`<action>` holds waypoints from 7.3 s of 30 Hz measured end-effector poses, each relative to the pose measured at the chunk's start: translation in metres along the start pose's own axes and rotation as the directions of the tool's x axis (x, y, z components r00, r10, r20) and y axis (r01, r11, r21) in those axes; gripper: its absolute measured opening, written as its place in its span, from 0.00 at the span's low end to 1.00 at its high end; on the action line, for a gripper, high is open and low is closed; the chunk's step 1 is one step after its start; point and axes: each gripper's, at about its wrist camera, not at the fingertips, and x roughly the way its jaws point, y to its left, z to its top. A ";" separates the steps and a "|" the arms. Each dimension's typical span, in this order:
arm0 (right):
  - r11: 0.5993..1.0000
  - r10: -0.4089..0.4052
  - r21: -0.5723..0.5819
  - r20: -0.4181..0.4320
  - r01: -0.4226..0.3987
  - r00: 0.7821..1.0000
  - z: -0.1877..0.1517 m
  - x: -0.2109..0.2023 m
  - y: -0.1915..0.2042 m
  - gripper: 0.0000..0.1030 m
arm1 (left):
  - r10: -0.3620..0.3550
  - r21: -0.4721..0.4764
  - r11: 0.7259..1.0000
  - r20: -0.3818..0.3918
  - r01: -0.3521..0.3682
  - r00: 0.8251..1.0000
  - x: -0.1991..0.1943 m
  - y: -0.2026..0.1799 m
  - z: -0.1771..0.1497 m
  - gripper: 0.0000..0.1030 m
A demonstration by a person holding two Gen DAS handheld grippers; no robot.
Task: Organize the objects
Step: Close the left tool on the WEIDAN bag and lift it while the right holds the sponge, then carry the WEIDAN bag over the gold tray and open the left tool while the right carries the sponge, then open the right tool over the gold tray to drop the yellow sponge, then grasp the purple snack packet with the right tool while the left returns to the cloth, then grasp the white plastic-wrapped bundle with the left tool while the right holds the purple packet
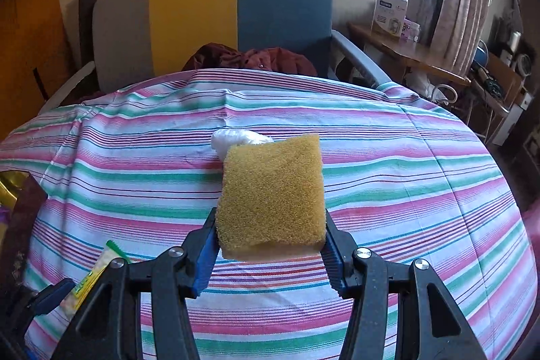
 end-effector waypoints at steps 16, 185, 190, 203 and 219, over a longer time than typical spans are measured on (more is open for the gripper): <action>0.999 -0.005 -0.051 0.002 0.005 1.000 -0.003 -0.001 0.010 0.53 | -0.039 0.003 0.999 0.009 0.039 0.999 -0.038 0.006 -0.012 0.15; 0.995 0.073 -0.056 -0.171 -0.084 0.983 -0.028 -0.001 0.104 0.87 | 0.015 -0.244 0.968 -0.156 -0.053 0.988 -0.147 0.177 -0.060 0.44; 0.998 -0.037 0.042 -0.055 0.039 0.998 0.001 0.018 0.040 0.91 | 0.006 -0.188 0.982 -0.168 -0.038 0.986 -0.139 0.155 -0.046 0.44; 0.998 -0.065 -0.013 -0.157 0.063 0.985 0.031 0.101 0.009 0.74 | -0.001 -0.106 0.994 -0.211 -0.022 0.978 -0.121 0.122 -0.030 0.44; 0.991 0.052 0.129 -0.288 -0.015 0.956 -0.003 0.068 -0.023 0.46 | -0.069 -0.011 0.998 -0.219 0.068 0.973 -0.070 0.065 0.020 0.44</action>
